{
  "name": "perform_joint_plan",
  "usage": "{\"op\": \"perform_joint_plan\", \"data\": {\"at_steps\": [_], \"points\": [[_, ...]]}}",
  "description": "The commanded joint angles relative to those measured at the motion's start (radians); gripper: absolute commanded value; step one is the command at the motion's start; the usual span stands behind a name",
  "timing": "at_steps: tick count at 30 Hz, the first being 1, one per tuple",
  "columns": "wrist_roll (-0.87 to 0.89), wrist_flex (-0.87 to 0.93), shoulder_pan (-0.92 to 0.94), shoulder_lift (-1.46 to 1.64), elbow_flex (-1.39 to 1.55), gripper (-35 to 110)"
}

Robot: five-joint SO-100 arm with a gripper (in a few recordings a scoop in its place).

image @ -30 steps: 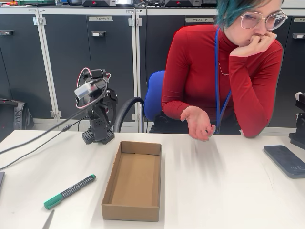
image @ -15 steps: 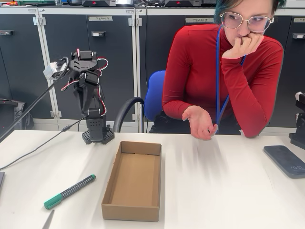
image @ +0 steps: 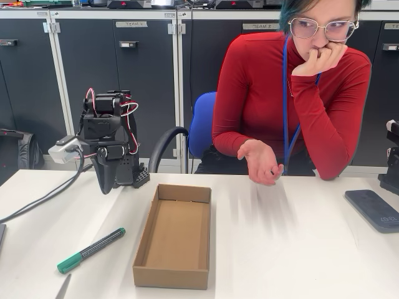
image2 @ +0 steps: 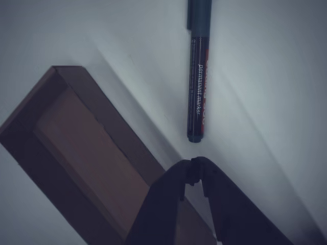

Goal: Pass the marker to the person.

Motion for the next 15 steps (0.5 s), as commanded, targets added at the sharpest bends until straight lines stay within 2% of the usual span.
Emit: {"op": "perform_joint_plan", "data": {"at_steps": [1, 3, 8, 15], "points": [[-0.101, 0.023, 0.000, -0.031, 0.003, -4], [-0.166, 0.031, 0.011, -0.052, 0.014, -2], [-0.301, 0.098, 0.037, -0.107, -0.043, 12], [-0.379, 0.115, 0.040, -0.120, -0.072, 30]]}}
